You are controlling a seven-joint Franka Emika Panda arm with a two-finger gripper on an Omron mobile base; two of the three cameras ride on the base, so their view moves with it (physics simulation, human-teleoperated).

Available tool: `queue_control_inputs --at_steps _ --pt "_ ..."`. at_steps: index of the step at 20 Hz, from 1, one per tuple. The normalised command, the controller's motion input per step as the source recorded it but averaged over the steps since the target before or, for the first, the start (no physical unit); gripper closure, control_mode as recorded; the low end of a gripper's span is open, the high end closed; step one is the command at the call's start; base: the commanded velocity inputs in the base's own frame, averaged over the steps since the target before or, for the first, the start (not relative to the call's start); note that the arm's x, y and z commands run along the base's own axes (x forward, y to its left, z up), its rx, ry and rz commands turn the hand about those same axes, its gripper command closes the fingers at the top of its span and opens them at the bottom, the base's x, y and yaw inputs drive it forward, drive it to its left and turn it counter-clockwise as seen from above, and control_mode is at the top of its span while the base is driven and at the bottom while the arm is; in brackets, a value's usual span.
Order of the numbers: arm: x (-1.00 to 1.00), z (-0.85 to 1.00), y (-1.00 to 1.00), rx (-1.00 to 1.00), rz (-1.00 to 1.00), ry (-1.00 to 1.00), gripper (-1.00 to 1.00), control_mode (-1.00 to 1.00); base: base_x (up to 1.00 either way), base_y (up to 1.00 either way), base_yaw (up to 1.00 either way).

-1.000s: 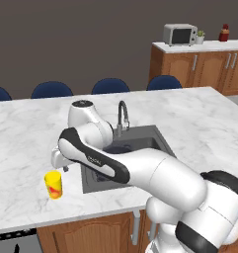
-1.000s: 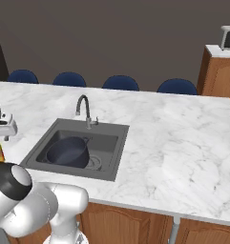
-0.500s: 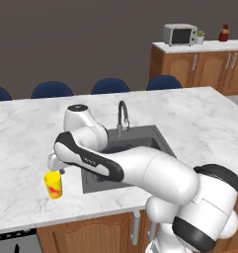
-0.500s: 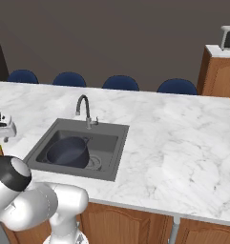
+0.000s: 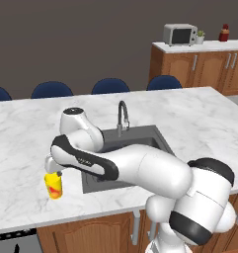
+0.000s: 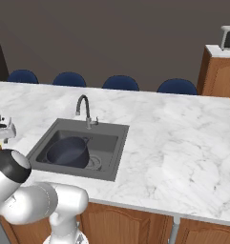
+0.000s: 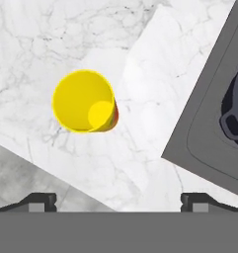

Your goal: Pick the cup and pot and place them in the sink. Then turn on the water.

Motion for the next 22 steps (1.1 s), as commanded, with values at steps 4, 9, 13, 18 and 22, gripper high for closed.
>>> queue_control_inputs --at_steps 4,9,13,18,22 --pt "0.12 -0.11 0.03 -0.01 0.02 0.00 -1.00 -1.00 0.00 0.00 0.00" --pt "0.17 -0.10 0.07 -0.01 0.02 0.00 -1.00 -1.00 0.00 0.00 0.00" --pt "0.11 -0.12 0.08 -0.01 0.02 0.00 -1.00 -1.00 0.00 0.00 0.00" --pt "0.05 -0.10 0.09 -0.02 0.03 0.00 -1.00 -1.00 0.00 0.00 0.00" --pt "0.09 -0.09 0.09 -0.01 0.02 0.00 -1.00 -1.00 0.00 0.00 0.00"
